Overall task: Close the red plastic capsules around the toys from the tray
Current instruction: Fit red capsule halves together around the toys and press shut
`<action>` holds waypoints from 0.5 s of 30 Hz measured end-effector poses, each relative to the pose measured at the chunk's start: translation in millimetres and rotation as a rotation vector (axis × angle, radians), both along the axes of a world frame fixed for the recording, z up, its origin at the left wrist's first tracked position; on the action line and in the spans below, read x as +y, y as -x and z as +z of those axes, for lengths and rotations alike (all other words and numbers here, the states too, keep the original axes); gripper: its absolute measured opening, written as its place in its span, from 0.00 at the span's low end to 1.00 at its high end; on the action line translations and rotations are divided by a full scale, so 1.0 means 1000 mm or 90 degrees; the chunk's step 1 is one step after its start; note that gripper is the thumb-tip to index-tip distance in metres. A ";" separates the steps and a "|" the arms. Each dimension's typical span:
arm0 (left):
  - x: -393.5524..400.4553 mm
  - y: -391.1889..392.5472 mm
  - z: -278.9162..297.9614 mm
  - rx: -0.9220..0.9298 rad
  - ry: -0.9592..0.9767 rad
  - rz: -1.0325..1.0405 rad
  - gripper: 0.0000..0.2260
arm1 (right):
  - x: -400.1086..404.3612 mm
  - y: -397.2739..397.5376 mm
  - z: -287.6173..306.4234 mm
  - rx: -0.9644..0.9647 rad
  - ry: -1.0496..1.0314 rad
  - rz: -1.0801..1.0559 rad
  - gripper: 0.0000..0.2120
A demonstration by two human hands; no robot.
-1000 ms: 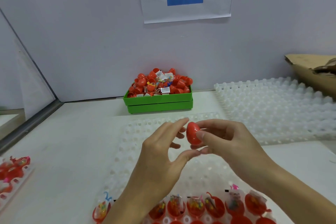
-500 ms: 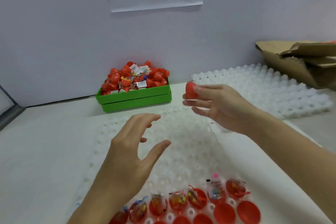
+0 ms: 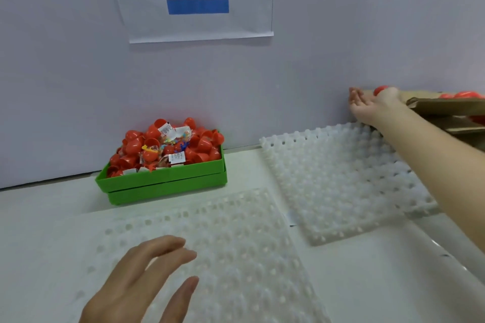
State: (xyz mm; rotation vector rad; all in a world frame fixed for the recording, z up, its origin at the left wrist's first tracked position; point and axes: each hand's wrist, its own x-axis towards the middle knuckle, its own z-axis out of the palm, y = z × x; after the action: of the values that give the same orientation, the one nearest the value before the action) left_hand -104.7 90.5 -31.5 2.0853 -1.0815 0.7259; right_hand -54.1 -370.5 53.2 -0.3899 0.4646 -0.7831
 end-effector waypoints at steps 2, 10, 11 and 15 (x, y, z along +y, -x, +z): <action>-0.002 -0.002 0.003 -0.011 -0.009 0.001 0.19 | -0.006 0.002 -0.002 -0.058 -0.035 0.006 0.29; 0.006 -0.008 0.001 0.014 -0.060 -0.015 0.20 | 0.058 0.017 -0.040 0.123 0.271 0.245 0.15; 0.009 -0.009 0.003 0.029 -0.083 -0.023 0.18 | 0.071 0.021 -0.042 0.165 0.326 0.278 0.13; 0.024 -0.009 0.006 0.184 -0.141 -0.028 0.11 | 0.125 0.045 -0.049 0.294 0.636 0.390 0.10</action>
State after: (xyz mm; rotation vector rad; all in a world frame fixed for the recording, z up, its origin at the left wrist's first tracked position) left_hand -96.1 115.0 -25.8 2.2577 -1.0776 0.2799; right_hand -98.7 -245.2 4.3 -1.5862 0.3159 -0.2587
